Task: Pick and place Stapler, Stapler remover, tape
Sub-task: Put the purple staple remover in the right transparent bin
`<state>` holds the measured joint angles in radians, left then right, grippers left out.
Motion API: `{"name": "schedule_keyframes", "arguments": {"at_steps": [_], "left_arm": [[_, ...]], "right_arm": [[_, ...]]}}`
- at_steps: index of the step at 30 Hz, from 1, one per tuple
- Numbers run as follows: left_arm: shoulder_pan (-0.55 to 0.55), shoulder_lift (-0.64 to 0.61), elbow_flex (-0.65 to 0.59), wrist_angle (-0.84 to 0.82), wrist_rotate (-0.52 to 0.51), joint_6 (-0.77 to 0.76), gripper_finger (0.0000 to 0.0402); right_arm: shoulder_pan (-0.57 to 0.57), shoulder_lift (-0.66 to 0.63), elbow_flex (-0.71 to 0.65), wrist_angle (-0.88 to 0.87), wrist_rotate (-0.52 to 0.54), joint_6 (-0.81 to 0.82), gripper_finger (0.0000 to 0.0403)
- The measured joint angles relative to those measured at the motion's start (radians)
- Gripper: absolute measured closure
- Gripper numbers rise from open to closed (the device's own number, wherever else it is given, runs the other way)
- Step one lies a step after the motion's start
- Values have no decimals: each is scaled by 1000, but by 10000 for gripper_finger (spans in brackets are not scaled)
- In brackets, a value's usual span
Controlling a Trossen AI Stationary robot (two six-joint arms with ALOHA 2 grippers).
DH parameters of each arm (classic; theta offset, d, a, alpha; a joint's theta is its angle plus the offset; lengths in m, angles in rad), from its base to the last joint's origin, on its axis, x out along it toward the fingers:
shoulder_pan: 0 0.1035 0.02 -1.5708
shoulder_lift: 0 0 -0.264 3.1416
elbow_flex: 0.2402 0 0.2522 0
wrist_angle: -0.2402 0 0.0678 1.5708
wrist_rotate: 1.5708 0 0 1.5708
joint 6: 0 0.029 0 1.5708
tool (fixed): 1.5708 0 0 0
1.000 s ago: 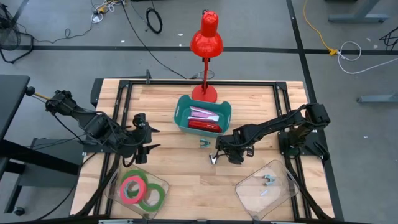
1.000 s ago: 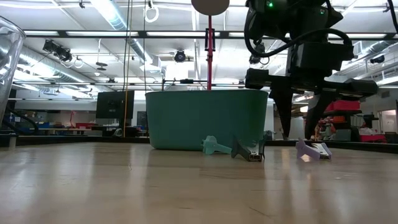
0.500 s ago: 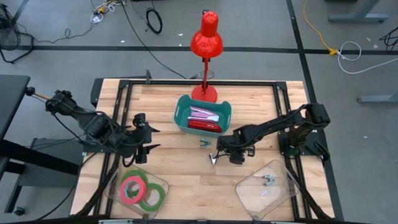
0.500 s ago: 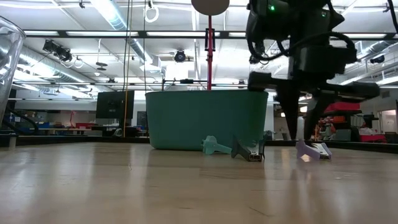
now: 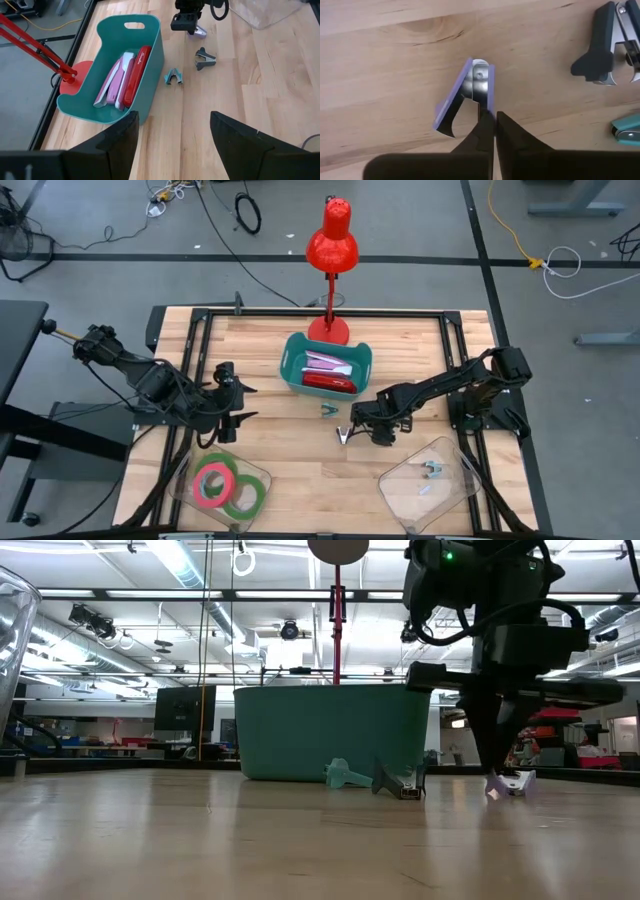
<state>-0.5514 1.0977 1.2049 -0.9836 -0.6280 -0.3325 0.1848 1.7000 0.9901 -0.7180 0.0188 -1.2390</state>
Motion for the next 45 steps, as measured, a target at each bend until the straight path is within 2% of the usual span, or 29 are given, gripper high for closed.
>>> {"name": "schedule_keyframes", "arguments": {"at_steps": [8, 15, 24, 32, 40, 45], "left_arm": [[0, 0, 0, 0, 0, 1, 154], [0, 0, 0, 0, 0, 3, 154], [0, 0, 0, -1, 0, 3, 154], [0, 0, 0, 0, 0, 3, 154], [0, 0, 0, 0, 0, 3, 154], [0, 0, 0, 0, 0, 3, 154]], "right_arm": [[0, 0, 5, -10, 6, 8, 399], [0, -12, 68, -43, 7, 112, 401], [0, -75, 157, -32, -6, 253, 401], [8, -157, 163, -34, -7, 321, 401], [109, -255, 163, -56, -2, 316, 401], [206, -314, 163, -60, -4, 377, 401]]}}
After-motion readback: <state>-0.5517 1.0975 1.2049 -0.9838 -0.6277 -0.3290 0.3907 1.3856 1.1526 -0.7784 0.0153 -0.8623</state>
